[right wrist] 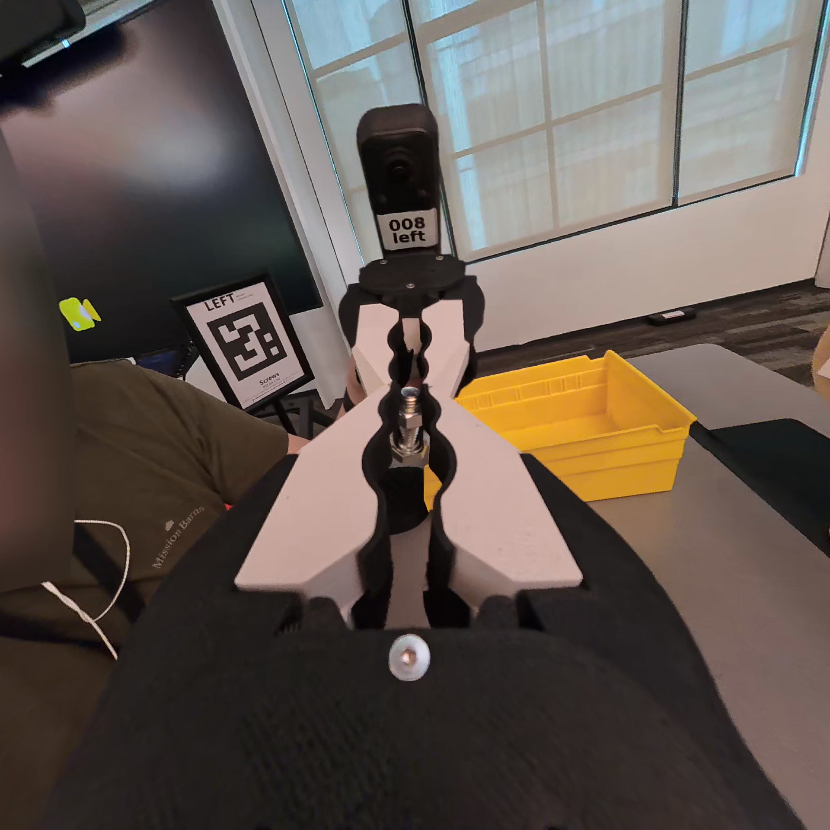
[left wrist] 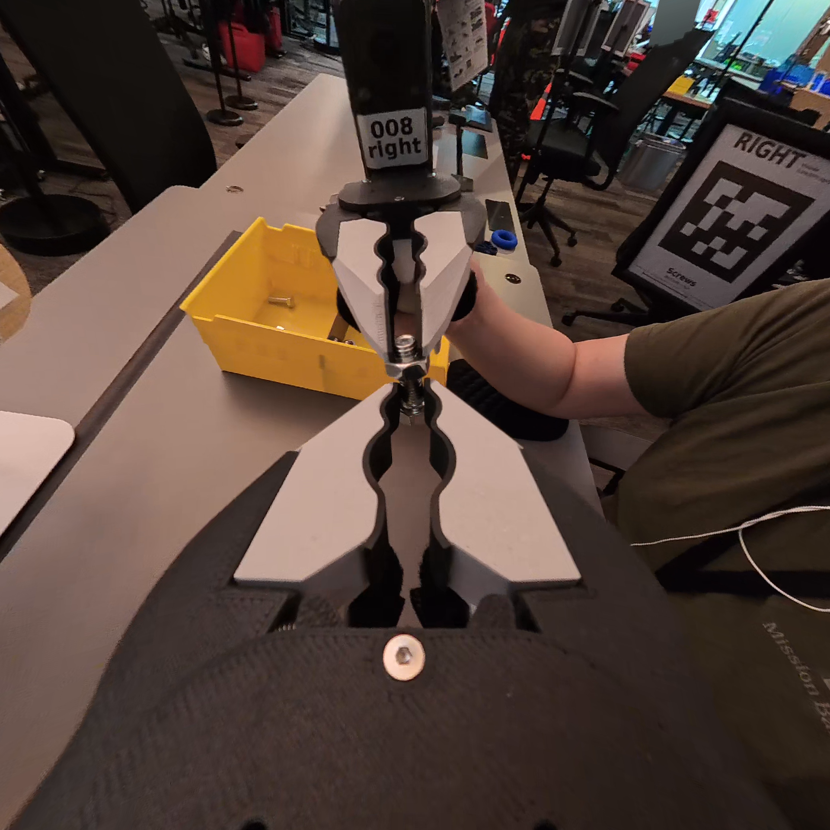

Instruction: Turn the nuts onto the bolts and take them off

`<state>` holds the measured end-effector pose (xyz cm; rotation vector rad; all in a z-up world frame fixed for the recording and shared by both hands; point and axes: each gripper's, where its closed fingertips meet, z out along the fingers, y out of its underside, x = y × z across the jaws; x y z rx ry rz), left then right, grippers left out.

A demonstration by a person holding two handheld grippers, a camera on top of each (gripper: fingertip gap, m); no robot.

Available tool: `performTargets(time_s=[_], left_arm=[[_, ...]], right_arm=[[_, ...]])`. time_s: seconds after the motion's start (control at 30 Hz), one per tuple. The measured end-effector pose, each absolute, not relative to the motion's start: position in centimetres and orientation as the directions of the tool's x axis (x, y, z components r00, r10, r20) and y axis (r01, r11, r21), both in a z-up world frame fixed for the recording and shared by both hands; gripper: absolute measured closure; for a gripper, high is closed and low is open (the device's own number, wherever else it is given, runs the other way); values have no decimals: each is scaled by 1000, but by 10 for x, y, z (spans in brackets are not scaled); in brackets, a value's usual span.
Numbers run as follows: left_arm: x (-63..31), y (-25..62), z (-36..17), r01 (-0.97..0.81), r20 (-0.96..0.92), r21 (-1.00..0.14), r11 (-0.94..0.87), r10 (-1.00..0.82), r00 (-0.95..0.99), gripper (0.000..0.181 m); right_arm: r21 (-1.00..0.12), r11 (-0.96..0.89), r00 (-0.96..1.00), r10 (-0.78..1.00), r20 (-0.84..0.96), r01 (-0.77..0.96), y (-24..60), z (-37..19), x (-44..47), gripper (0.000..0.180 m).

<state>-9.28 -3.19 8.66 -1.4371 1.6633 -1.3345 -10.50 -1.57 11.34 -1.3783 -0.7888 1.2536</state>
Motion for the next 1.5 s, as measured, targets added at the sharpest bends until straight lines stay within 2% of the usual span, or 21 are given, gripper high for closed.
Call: performTargets(time_s=[0.13, 0.2, 0.27, 0.57, 0.77, 1.07, 1.23, 1.37, 1.5], left_arm=[[-92, -37, 97, -322, 218, -941, -109, -920, -327, 171], [-92, -39, 101, -305, 253, -941, -145, -902, -351, 162], [-90, -37, 99, -305, 267, -939, -159, -897, -353, 162], [-89, -42, 98, -294, 308, -935, -196, -860, -406, 171], [-88, -41, 100, -265, 325, -937, -226, -842, -430, 171], [-89, -50, 106, -235, 316, -945, -227, -817, -482, 173], [-87, -49, 113, -175, 249, -966, -191, -870, -426, 173], [-92, -52, 130, -105, 271, -962, -251, -847, -457, 174], [-97, -67, 139, -94, 274, -960, -264, -814, -511, 173]], right_arm=[[-947, -229, 195, 941, -275, -227, -19, 123, -105, 172], [-945, -231, 198, 940, -278, -231, -19, 123, -105, 172], [-949, -224, 208, 940, -270, -222, -19, 122, -106, 172], [-945, -213, 206, 941, -267, -248, -19, 127, -104, 172], [-946, -207, 214, 941, -262, -248, -18, 127, -104, 172], [-972, -124, 229, 959, -169, -200, -30, 134, -103, 172], [-974, -42, 233, 968, -95, -222, -48, 154, -105, 143], [-983, -33, 293, 952, -87, -183, -42, 149, -111, 124], [-968, -58, 320, 938, -136, -243, -31, 150, -112, 124]])
